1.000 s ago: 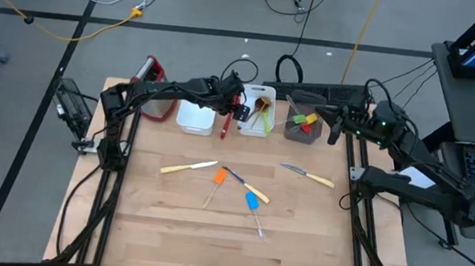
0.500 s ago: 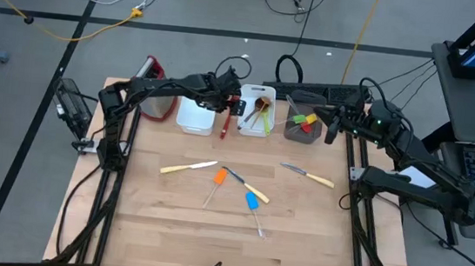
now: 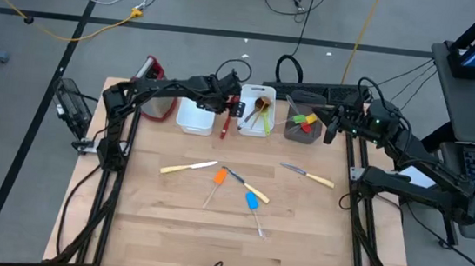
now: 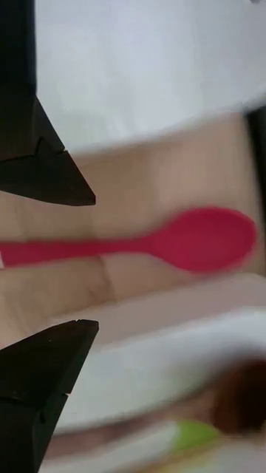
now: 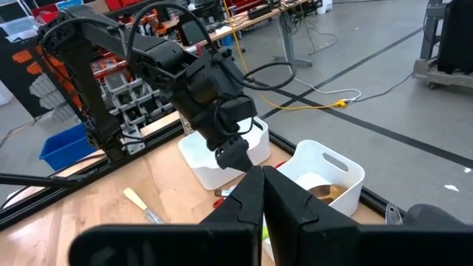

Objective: Pick & Place Kitchen Items
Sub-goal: Put the red serving spoon into the right white bin

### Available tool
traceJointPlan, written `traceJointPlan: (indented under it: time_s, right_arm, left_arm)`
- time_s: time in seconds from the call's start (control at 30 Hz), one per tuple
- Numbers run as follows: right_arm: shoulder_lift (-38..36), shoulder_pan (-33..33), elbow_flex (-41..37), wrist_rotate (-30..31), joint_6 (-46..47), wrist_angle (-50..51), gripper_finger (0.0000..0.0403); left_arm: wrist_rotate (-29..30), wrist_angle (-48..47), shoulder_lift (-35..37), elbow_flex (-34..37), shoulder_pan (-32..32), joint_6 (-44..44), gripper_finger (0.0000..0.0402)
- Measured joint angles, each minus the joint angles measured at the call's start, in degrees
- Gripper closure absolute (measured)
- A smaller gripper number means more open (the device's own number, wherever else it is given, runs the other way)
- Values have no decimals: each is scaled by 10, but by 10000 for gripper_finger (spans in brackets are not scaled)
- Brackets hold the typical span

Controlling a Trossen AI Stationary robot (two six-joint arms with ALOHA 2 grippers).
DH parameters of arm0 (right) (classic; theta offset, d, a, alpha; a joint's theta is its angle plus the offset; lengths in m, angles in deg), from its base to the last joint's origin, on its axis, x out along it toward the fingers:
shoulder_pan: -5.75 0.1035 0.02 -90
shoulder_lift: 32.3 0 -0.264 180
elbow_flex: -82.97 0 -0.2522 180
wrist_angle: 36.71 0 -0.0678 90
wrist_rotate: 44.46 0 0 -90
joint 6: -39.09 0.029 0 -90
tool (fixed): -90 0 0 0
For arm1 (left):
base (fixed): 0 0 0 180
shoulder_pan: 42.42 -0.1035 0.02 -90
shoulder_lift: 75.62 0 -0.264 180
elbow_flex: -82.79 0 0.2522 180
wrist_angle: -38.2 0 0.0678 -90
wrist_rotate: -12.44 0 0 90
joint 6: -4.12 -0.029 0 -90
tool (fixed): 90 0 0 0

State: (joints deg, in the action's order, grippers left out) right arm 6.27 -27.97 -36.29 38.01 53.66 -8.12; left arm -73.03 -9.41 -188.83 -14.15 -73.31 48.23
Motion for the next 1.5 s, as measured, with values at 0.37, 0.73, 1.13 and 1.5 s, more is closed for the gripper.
traceJointPlan:
  time_s: [0.37, 0.73, 1.13, 1.5]
  right_arm:
    - [0, 0, 0, 0, 3, 0, 403]
    - [0, 0, 0, 0, 15, 0, 403]
    - [0, 0, 0, 0, 19, 0, 403]
    - [0, 0, 0, 2, 19, 0, 403]
  left_arm:
    - [-3, 14, -48, -1, 2, 15, 131]
    - [-33, 29, -72, -1, 1, 34, 157]
    - [-52, 35, -73, 0, -9, 45, 338]
    - [-73, 40, -71, 0, -13, 67, 373]
